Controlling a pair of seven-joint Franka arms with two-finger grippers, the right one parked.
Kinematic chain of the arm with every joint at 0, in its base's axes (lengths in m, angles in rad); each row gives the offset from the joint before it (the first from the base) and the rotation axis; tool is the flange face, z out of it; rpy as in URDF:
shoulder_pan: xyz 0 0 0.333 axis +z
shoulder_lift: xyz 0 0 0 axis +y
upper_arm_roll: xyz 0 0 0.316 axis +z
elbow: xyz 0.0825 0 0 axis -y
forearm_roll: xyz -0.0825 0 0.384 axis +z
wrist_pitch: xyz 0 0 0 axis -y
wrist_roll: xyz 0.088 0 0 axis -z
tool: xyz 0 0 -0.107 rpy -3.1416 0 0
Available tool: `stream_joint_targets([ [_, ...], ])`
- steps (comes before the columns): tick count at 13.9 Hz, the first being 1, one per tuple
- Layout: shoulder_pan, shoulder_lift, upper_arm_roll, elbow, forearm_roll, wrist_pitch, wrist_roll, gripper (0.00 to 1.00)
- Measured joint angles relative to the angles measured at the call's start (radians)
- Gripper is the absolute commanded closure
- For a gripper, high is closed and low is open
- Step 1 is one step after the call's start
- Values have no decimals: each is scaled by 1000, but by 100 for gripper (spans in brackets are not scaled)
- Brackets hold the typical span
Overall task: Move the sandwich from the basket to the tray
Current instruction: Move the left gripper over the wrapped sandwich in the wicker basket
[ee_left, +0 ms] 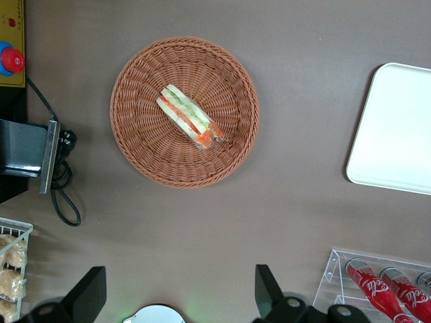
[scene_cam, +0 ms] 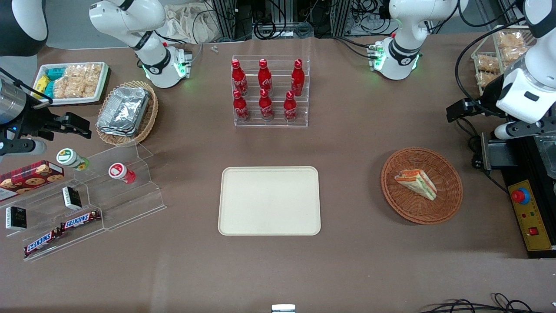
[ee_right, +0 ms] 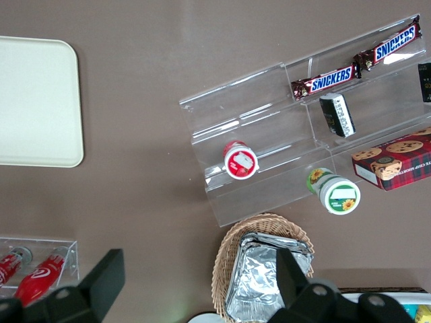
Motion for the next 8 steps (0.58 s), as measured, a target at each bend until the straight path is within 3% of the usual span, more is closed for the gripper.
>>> stream_joint_targets([
  [5,-5,4,-3,0,0,0,-13,1],
  [8,-5,14,-3,-7,0,3,-158,1],
])
